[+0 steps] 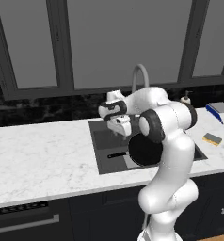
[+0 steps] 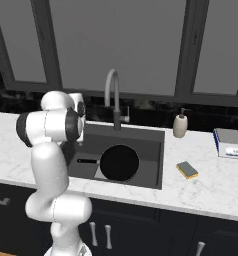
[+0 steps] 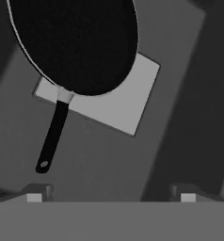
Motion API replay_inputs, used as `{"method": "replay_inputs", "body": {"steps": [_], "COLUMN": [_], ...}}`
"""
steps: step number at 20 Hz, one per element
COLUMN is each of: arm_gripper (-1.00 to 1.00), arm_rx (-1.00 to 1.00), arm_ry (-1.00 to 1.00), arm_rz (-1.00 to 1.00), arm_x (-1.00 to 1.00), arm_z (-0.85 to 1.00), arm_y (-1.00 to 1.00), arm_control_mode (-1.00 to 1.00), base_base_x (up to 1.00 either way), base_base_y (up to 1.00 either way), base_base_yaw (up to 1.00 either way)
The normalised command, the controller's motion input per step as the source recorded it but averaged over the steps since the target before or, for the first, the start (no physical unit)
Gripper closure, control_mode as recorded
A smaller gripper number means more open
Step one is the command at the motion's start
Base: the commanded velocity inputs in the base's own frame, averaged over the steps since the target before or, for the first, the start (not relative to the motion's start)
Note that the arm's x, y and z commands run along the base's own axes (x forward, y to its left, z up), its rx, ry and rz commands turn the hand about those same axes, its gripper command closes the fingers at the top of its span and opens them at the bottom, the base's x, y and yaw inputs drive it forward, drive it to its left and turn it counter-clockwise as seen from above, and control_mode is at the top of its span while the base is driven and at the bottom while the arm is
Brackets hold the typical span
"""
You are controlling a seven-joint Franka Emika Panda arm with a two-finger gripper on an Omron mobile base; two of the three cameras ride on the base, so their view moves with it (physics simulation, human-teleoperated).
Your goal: Pick the pan and sponge and place them into the sink. Then turn on the water.
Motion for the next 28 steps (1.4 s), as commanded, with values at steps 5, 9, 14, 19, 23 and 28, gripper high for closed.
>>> {"method": "replay_inputs", "body": {"steps": [5, 9, 14, 19, 23, 28], "arm_gripper": [-1.0, -1.0, -1.0, -1.0, -1.0, -1.0], "arm_rx": [-0.12, -0.08, -0.01, 0.03, 0.1, 0.09], "arm_ry": [-0.02, 0.0, -0.01, -0.14, -0.13, -0.02], "arm_rz": [0.14, 0.17, 0.22, 0.24, 0.23, 0.18], "arm_x": [-0.76, -0.78, -0.93, -0.9, -0.72, -0.44], "arm_z": [1.0, 0.96, 0.6, 0.08, 0.0, 0.1], "arm_y": [0.0, 0.0, -0.19, -0.75, -0.98, -1.0], "arm_control_mode": [-1.0, -1.0, -1.0, -1.0, -1.0, -1.0], "base_base_x": [0.0, 0.0, 0.0, 0.0, 0.0, 0.0], "base_base_y": [0.0, 0.0, 0.0, 0.0, 0.0, 0.0], "base_base_yaw": [0.0, 0.0, 0.0, 0.0, 0.0, 0.0]}}
